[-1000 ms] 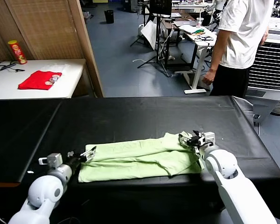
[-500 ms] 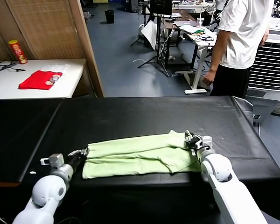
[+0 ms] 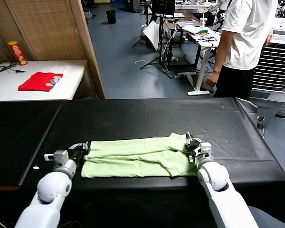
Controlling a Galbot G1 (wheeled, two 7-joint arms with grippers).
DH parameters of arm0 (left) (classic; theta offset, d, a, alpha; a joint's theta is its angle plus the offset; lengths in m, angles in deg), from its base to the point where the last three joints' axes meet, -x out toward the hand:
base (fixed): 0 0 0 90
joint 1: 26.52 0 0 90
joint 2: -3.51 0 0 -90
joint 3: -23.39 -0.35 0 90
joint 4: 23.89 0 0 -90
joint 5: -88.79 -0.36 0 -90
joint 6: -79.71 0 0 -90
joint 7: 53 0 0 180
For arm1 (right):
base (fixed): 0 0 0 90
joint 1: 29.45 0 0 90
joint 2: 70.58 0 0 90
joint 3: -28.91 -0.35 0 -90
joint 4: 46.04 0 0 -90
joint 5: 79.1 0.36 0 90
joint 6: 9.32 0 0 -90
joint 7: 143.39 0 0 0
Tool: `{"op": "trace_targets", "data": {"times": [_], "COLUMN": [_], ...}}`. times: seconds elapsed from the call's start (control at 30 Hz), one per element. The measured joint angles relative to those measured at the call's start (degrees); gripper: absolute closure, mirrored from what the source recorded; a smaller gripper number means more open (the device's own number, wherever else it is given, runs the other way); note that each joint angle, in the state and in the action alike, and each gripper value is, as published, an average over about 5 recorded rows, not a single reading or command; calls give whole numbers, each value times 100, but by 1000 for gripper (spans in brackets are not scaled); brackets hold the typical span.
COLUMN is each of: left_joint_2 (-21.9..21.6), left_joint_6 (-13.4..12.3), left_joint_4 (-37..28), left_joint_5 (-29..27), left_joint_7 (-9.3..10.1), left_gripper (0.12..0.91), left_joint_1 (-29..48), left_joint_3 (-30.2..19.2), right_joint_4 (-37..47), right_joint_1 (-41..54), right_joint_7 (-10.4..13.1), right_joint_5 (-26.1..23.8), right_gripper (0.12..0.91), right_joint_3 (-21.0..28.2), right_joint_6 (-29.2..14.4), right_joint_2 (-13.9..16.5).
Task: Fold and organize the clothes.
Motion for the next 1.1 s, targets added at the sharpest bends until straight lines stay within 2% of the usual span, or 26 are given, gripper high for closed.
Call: {"op": "trace_targets", "data": {"times": [0.13,0.27,0.33,0.43,0.63,0.83,0.97,1.1], "left_joint_2": [-24,28,79,172,355,529,631,732], "left_joint_6": [23,118,160,183,203,201,189,183], "left_joint_4": [246,549,694,838,878,822,783,763], "left_joint_5": [234,724,967,1180,1380,1240,1125,1035], "left_joint_7": [11,22,18,-2,-31,-45,-56,-85], "left_gripper": [516,324,267,237,232,254,415,648], "left_joint_1": [-201,-510,-675,-913,-1163,-1225,-1265,-1265], "left_joint_3": [156,331,407,473,476,418,382,332], "right_joint_4": [-407,-846,-1040,-1293,-1600,-1747,-1778,-1788], "right_joint_1": [-187,-484,-644,-857,-1076,-1177,-1207,-1224], "right_joint_7": [-61,-145,-176,-200,-209,-231,-255,-281], "right_joint_5": [124,192,211,237,255,252,236,212], "right_gripper": [273,231,228,227,227,227,227,227], "right_joint_3": [-183,-379,-460,-552,-624,-635,-642,-644], "right_joint_6": [11,14,14,14,17,15,5,-12], "right_joint_2": [194,309,327,345,377,369,364,350]}}
